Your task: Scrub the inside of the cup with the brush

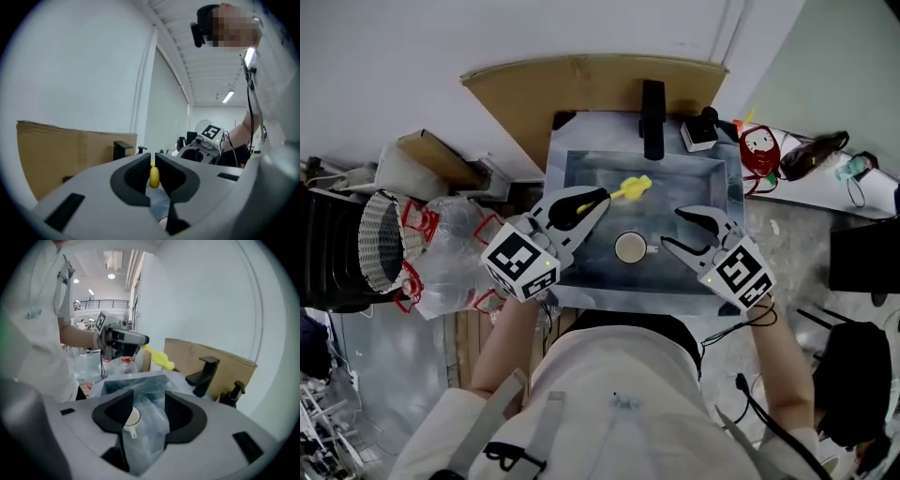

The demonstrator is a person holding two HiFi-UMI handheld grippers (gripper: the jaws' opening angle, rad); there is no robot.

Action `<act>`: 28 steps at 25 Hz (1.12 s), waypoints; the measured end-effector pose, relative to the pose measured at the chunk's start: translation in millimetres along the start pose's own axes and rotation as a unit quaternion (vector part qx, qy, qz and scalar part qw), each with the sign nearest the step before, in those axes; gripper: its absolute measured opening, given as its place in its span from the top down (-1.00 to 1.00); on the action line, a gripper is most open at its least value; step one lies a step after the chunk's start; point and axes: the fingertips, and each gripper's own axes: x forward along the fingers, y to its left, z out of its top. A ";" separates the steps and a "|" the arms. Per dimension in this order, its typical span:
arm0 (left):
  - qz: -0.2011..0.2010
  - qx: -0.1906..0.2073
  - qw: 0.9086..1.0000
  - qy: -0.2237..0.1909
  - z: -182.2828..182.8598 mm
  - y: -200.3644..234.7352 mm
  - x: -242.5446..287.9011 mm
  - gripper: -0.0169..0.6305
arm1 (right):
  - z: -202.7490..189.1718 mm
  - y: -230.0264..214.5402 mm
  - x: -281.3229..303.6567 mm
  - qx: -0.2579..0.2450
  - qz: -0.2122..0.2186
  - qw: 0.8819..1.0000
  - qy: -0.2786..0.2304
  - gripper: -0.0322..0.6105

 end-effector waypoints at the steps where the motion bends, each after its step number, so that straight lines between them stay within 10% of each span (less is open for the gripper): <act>1: 0.008 -0.001 1.000 -0.022 8.5 1.1 -4.2 0.84 | 12.5 -2.4 -6.6 -0.002 -0.014 0.999 -0.029 0.22; 6: 0.023 0.024 0.995 -0.094 32.9 -4.8 -21.3 0.84 | 49.0 -4.5 -33.4 -0.022 -0.080 0.987 -0.138 0.56; 28: -0.005 0.048 0.995 -0.091 9.3 -21.6 -40.1 0.84 | 57.6 7.5 -44.5 0.036 -0.117 0.981 -0.153 0.85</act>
